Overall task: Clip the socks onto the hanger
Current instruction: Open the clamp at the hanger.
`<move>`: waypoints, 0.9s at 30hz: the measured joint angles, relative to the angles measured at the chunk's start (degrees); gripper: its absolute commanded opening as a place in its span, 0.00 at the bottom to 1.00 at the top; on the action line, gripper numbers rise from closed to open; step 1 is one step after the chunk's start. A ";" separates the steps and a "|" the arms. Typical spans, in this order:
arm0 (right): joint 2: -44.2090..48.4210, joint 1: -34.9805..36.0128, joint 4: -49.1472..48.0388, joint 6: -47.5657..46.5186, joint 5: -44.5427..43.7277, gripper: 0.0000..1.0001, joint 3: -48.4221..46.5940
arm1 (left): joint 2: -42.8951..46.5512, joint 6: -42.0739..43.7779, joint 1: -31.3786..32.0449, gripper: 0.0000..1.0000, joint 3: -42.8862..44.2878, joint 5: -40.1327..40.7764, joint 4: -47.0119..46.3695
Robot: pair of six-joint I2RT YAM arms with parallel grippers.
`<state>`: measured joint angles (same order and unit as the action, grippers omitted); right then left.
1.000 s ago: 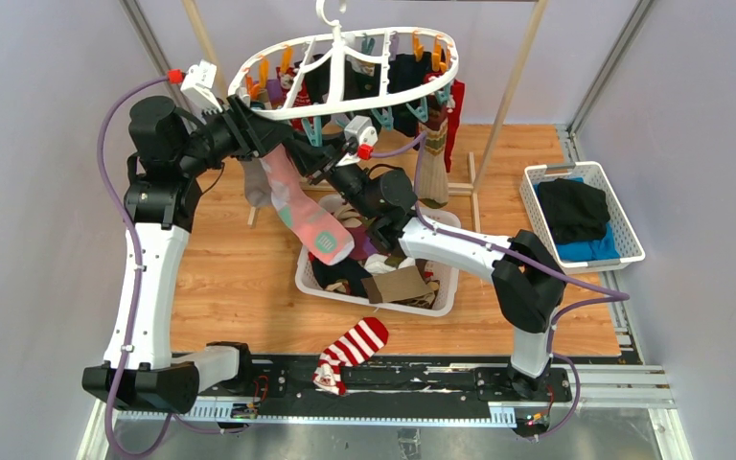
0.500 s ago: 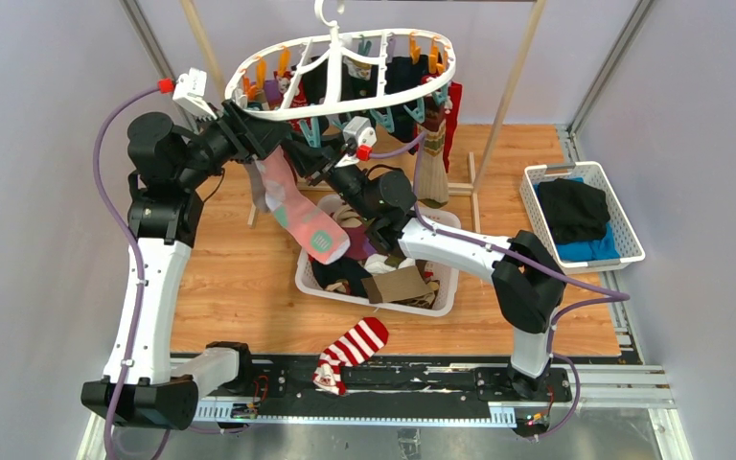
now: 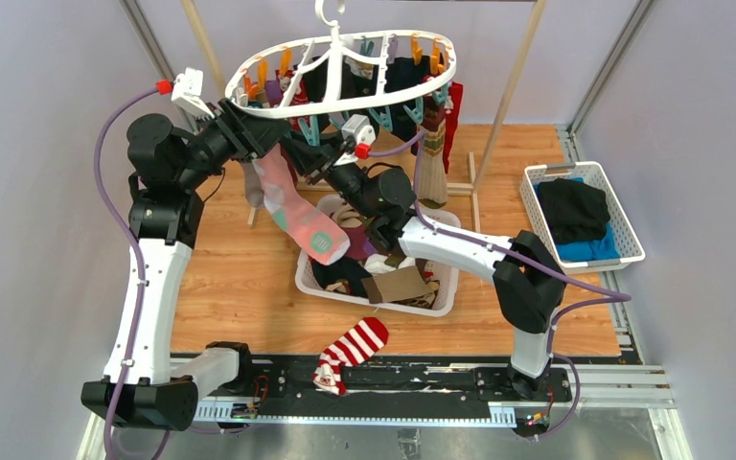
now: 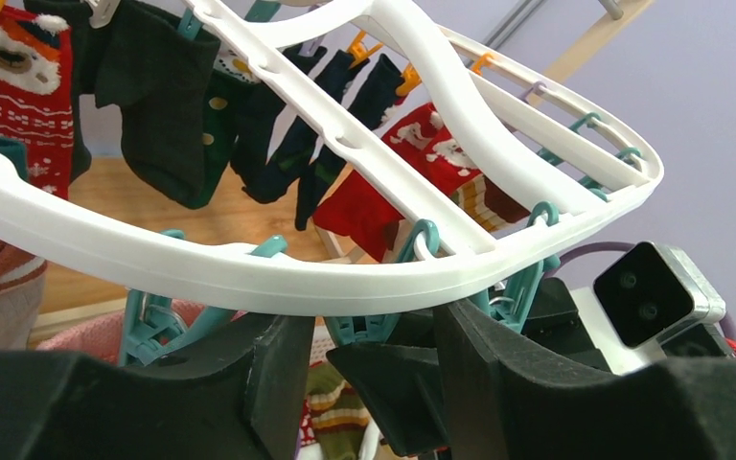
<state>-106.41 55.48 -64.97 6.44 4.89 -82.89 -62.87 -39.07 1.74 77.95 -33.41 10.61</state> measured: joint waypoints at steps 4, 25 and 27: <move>0.02 0.00 0.66 -0.48 0.07 0.03 -0.20 | -0.33 -0.55 0.00 0.38 0.00 -0.20 -0.24; 9.11 2.54 4.22 -1.73 4.28 0.74 14.62 | -0.76 1.62 -0.11 0.05 0.02 5.29 -1.29; 14.56 2.54 7.85 -1.57 3.65 0.75 19.30 | -0.74 2.34 -0.11 0.05 0.02 5.46 -1.01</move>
<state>-91.85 58.02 -57.12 4.86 8.54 -63.59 -63.61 -36.73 1.63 77.97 -27.94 9.61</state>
